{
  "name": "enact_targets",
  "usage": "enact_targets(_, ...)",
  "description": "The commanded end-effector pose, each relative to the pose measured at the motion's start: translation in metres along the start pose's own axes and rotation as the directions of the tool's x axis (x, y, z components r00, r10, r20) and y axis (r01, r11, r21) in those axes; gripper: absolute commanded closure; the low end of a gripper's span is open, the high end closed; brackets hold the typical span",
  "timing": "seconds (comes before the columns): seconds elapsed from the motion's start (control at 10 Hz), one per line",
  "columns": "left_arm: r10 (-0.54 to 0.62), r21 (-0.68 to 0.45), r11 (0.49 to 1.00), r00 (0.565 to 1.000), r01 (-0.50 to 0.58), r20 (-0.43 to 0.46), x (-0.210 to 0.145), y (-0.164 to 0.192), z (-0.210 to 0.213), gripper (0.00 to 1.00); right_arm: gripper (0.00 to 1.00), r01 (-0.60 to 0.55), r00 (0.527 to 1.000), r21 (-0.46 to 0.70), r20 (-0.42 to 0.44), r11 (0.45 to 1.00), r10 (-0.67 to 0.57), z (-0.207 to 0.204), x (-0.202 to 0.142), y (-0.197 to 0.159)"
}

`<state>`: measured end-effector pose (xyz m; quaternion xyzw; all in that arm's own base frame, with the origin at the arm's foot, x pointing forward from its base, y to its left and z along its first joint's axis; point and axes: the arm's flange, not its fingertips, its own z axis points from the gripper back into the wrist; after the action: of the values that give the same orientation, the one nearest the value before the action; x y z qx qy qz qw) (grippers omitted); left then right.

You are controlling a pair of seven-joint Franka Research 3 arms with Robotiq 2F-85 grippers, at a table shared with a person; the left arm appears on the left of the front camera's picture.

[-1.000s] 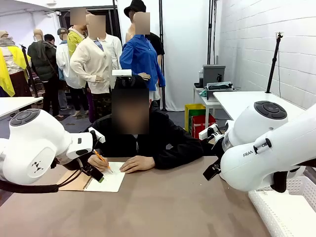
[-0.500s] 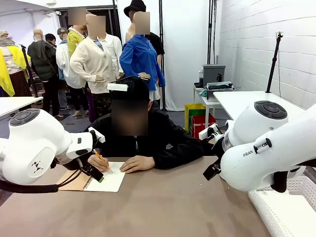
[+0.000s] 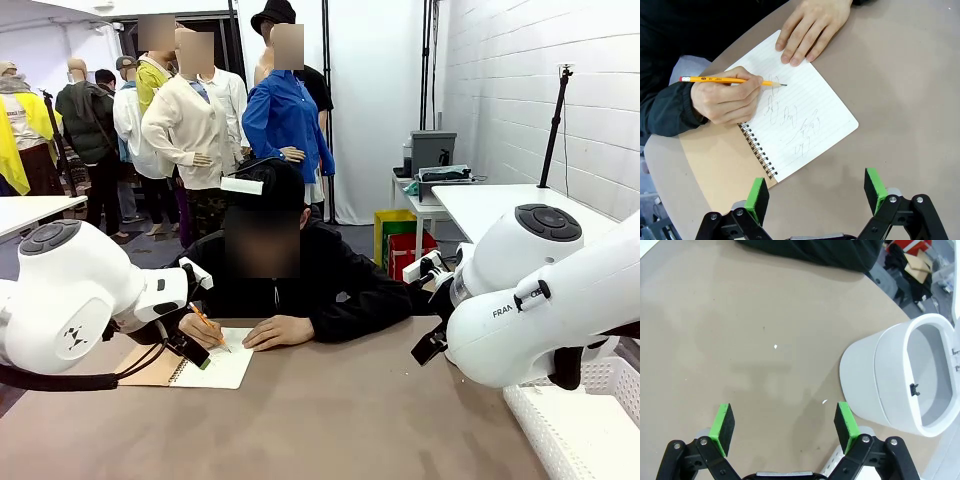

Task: Sort the paper based on its condition.
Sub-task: If a person hands you a paper, place it in the Organizing basket , and if it's crumpled, put it in the Trash can.

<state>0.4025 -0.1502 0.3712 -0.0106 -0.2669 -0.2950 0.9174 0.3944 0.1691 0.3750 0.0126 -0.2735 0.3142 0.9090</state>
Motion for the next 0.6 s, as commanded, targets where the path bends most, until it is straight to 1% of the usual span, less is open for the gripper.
enact_targets(0.0,0.0,0.0,1.0,1.0,0.0,0.0,0.0,0.0001,0.0,0.0,0.0,-0.001,1.0,0.0,0.0,1.0,0.001,0.0,0.0,-0.0001)
enact_targets(0.5,0.0,0.0,1.0,1.0,0.0,0.0,0.0,0.0001,0.0,0.0,0.0,0.0,1.0,0.0,0.0,1.0,0.0,0.0,0.0,0.0)
